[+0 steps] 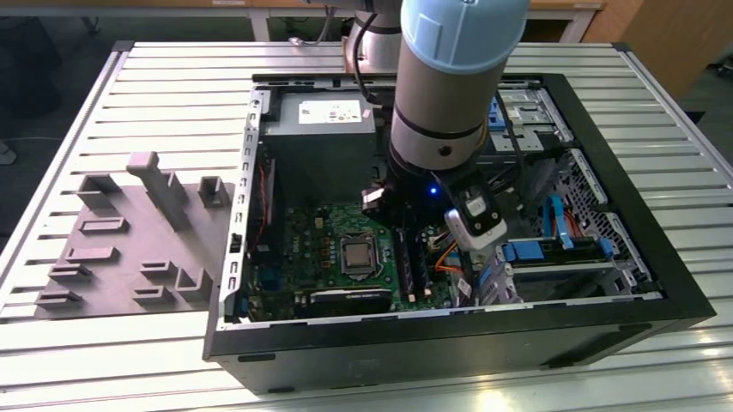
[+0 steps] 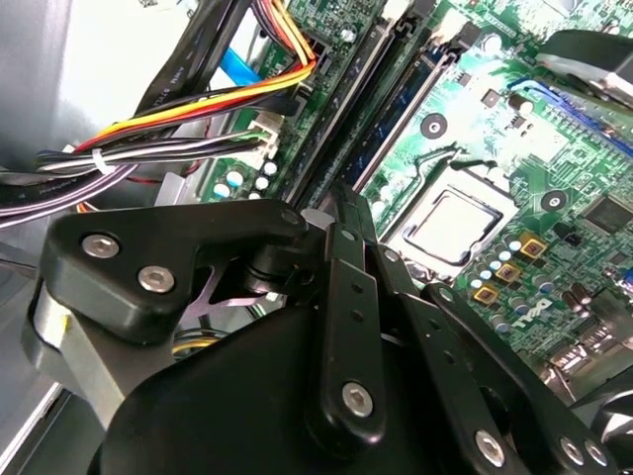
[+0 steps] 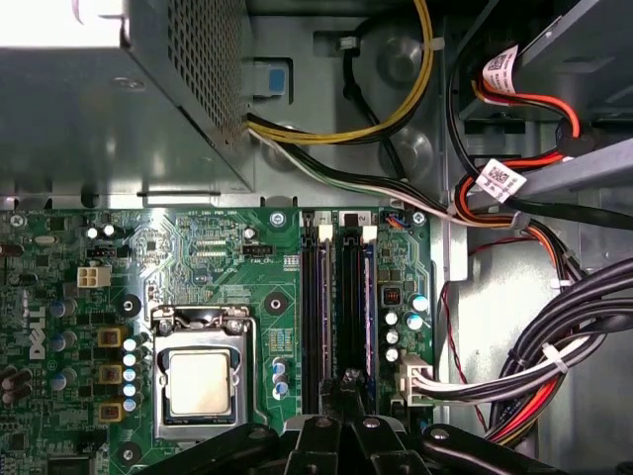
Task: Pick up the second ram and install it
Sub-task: 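Press down the second ram until it locks into place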
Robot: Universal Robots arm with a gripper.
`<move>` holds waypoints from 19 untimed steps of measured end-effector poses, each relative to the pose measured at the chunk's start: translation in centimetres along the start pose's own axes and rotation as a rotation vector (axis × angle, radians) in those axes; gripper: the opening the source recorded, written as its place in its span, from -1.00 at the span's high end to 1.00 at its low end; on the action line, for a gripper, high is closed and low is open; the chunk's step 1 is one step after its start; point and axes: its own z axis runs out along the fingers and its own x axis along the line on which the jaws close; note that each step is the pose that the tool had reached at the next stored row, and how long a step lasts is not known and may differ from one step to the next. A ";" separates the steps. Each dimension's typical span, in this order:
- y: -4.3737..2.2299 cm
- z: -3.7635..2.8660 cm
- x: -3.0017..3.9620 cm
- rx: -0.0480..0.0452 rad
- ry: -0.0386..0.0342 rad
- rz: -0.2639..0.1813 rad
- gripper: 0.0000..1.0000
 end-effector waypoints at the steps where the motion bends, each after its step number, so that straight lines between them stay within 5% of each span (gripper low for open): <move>1: -0.02 0.00 0.00 0.0001 0.0000 0.000 0.79; 19: -0.55 -0.02 -0.02 0.0000 0.0000 0.000 0.79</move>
